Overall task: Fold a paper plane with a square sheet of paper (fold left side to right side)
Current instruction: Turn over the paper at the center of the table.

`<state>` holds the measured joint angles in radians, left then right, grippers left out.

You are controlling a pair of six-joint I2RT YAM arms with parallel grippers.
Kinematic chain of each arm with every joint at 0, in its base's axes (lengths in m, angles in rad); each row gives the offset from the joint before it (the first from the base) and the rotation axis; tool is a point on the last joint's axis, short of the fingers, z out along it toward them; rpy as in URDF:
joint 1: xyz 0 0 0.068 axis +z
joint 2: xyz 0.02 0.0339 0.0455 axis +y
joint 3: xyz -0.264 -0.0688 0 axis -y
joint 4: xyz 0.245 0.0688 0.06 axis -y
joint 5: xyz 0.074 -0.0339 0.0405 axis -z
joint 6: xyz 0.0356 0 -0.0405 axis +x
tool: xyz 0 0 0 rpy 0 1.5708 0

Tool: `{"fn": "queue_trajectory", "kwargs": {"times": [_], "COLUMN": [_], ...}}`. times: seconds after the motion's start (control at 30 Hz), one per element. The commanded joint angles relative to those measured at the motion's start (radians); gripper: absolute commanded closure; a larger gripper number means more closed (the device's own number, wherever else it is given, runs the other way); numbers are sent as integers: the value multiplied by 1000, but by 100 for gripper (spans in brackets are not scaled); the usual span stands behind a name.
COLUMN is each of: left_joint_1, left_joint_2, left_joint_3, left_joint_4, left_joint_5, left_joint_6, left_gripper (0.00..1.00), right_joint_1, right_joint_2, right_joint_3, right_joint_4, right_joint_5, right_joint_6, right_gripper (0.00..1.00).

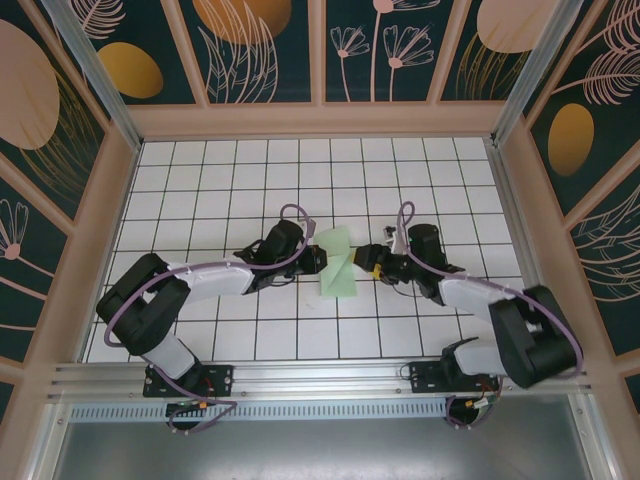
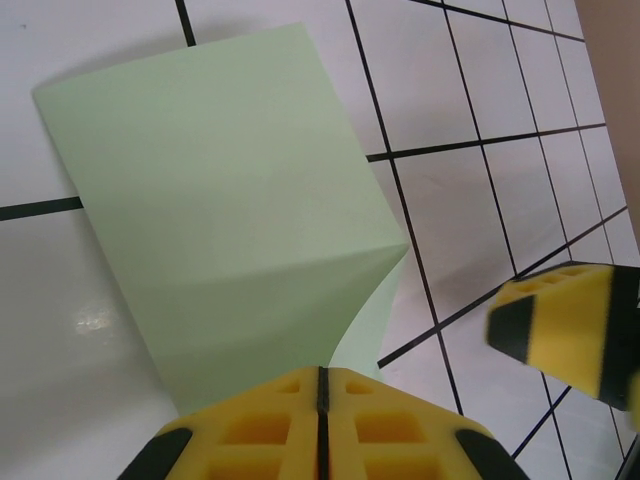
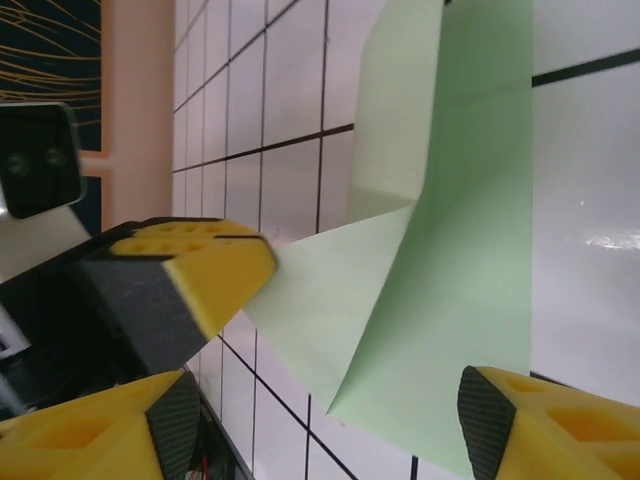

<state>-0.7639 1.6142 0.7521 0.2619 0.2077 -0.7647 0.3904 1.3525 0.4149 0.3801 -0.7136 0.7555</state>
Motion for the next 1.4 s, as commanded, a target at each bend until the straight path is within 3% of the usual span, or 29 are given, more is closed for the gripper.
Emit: {"fn": "queue_trajectory", "kwargs": {"times": [0.0, 0.57, 0.67, 0.83, 0.97, 1.03, 1.27, 1.37], "left_joint_1": [6, 7, 7, 8, 7, 8, 8, 8], "left_joint_2": [-25, -26, -22, -13, -35, -78, -310, -401], "left_joint_3": [-14, -25, -26, -26, -20, -34, -100, -123], "left_joint_4": [29, 33, 30, 26, -15, -30, -83, -79], "left_joint_5": [-10, -14, -19, -27, -72, -107, -208, -198], "left_joint_6": [-4, -7, -7, -9, 5, 18, -8, -43], "left_gripper": [89, 89, 88, 83, 63, 48, 2, 2], "right_joint_1": [19, 77, 80, 80, 78, 73, 22, -19], "right_joint_2": [83, 343, 353, 355, 341, 323, 180, 69], "right_joint_3": [21, 149, 158, 162, 170, 171, 163, 164], "right_joint_4": [124, 233, 248, 250, 208, 185, 136, 109], "right_joint_5": [-29, -43, -55, -66, -50, -42, -66, -95], "right_joint_6": [50, 87, 87, 79, 51, 36, -36, -61], "right_gripper": [30, 47, 56, 78, 93, 99, 100, 100]}}
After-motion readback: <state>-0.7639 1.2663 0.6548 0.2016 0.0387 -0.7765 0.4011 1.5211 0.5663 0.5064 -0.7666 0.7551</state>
